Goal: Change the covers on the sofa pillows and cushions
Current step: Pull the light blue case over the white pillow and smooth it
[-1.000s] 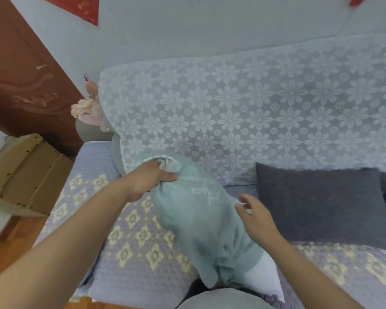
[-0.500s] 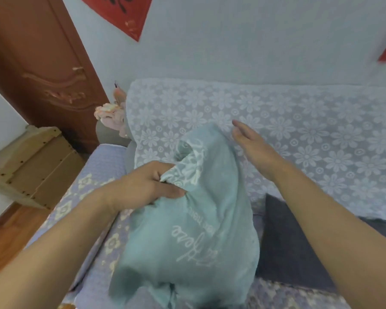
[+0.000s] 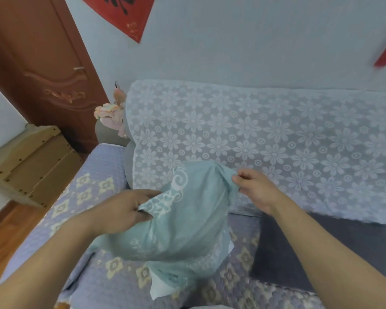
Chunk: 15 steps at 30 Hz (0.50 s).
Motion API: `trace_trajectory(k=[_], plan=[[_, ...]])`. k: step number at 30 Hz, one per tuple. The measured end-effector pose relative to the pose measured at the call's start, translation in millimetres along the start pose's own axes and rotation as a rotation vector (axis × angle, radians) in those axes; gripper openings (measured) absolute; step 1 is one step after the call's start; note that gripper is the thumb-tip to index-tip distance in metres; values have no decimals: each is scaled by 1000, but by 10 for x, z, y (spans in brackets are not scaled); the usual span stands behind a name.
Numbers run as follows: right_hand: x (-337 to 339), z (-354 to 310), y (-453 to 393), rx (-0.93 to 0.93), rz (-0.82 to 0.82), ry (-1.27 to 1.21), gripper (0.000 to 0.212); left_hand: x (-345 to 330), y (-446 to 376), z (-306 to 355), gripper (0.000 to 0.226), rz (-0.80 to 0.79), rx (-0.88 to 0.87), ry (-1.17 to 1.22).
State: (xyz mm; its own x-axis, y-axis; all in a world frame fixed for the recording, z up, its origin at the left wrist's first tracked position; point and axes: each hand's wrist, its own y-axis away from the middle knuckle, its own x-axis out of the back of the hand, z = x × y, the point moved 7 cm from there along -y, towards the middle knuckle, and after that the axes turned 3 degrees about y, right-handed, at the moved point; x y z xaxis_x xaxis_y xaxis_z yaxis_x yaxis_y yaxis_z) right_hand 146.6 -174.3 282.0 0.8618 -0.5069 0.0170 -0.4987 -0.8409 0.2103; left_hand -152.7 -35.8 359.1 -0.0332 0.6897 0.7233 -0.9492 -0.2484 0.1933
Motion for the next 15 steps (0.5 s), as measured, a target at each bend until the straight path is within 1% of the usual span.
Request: trace_trajectory(k=[1, 2, 3, 4, 5, 6, 7, 8, 10, 12, 13, 14, 15], plan=[[158, 12, -42, 48, 147, 56, 18, -24, 34, -1, 34, 7, 17, 15], [346, 70, -72, 50, 314, 142, 25, -29, 48, 6, 31, 22, 37, 75], [504, 171, -62, 1, 456, 233, 31, -51, 53, 57, 26, 24, 55, 128], [596, 319, -29, -70, 564, 314, 34, -112, 36, 110, 21, 11, 52, 130], [608, 433, -7, -115, 625, 358, 35, -158, -7, 182, 16, -3, 24, 66], [541, 559, -30, -138, 607, 374, 34, -190, -45, 232, 14, -16, 6, 16], [425, 655, -77, -156, 526, 369, 28, -198, -58, 275, 14, -15, -1, 9], [334, 742, -136, -179, 435, 332, 23, -183, -46, 272, 16, -16, 14, 56], [209, 782, -149, -234, 288, 153, 23, -162, 66, 184, 20, -66, 64, 201], [97, 737, -99, -256, 184, -65, 27, -186, 240, 63, 27, -143, 123, 251], [2, 660, -45, -248, 140, -111, 28, -219, 309, 17, 31, -196, 158, 240], [-101, 610, 0, -237, 114, -105, 27, -277, 357, -33, 29, -254, 195, 222], [-224, 565, 53, -227, 92, -62, 24, -342, 395, -50, 22, -314, 235, 239]])
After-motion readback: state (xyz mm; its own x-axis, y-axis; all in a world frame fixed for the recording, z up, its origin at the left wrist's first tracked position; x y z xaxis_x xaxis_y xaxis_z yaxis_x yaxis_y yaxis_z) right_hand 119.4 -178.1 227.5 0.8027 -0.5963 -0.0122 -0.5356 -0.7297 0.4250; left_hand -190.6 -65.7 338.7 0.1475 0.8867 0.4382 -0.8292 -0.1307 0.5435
